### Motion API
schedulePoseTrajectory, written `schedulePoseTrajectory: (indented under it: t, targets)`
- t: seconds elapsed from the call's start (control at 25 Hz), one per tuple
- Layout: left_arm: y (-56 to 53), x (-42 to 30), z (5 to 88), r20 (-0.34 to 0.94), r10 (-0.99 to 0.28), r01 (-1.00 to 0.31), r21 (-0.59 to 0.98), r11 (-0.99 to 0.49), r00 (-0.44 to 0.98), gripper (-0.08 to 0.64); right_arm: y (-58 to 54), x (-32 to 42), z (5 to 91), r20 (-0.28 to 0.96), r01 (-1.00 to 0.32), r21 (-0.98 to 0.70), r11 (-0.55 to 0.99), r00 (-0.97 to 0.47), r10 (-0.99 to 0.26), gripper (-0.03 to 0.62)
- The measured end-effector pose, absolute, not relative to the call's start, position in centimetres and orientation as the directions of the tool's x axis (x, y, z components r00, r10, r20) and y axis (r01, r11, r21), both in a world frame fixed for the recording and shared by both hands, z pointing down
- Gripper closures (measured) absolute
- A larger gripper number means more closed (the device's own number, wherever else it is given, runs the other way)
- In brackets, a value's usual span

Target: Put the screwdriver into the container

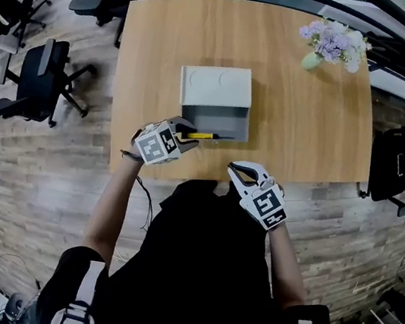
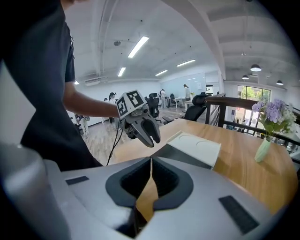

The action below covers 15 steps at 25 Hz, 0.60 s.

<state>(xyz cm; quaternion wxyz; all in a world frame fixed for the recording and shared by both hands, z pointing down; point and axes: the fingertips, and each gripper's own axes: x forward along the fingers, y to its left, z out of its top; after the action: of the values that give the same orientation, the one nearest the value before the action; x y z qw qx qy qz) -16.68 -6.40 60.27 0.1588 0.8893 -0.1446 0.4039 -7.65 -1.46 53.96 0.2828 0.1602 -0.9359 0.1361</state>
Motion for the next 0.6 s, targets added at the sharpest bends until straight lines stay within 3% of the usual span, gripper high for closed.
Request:
schedulePoseTrajectory:
  t: [0.6]
  targets:
    - [-8.1,-16.2,68.4,0.87,0.095,-0.25,0.241,-0.938,0.484,0.432,-3.9,-7.5,56.5,0.584,-0.396,-0.218,0.892,-0.785,-0.205,0.565]
